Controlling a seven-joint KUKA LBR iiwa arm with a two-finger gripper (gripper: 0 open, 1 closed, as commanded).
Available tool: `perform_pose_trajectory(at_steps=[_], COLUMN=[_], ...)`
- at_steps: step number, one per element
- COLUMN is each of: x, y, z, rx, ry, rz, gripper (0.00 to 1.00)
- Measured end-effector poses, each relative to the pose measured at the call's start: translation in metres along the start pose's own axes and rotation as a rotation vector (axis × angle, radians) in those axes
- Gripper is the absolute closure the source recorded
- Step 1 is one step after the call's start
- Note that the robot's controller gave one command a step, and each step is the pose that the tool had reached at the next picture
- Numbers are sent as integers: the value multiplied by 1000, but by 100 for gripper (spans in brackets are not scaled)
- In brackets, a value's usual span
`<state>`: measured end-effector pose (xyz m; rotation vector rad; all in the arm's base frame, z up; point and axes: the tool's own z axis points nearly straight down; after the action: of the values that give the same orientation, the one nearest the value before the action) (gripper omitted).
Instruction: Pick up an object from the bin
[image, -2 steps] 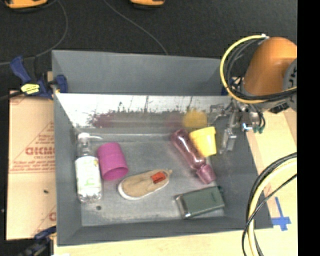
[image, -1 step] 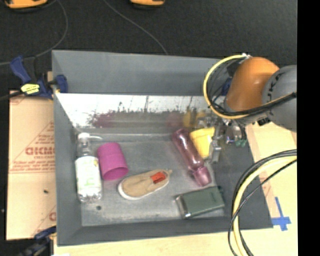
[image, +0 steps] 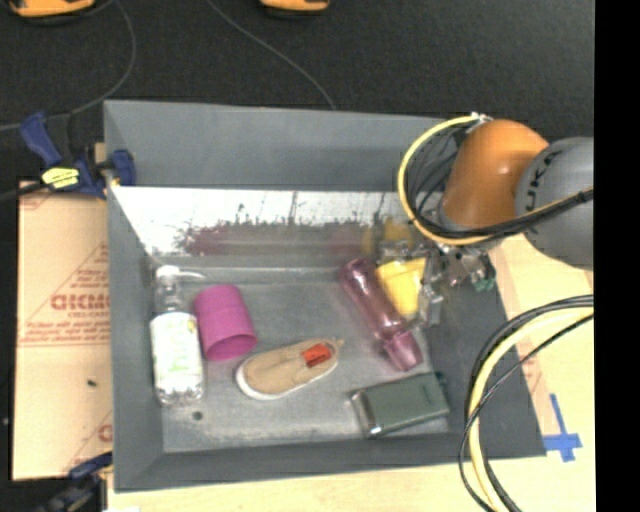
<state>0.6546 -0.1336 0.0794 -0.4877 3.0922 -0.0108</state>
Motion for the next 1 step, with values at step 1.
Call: perform_pose_trajectory(at_steps=[1], x=[1], y=[-3], z=[3], rx=[5], ry=[-11], rz=[-153], gripper=[0])
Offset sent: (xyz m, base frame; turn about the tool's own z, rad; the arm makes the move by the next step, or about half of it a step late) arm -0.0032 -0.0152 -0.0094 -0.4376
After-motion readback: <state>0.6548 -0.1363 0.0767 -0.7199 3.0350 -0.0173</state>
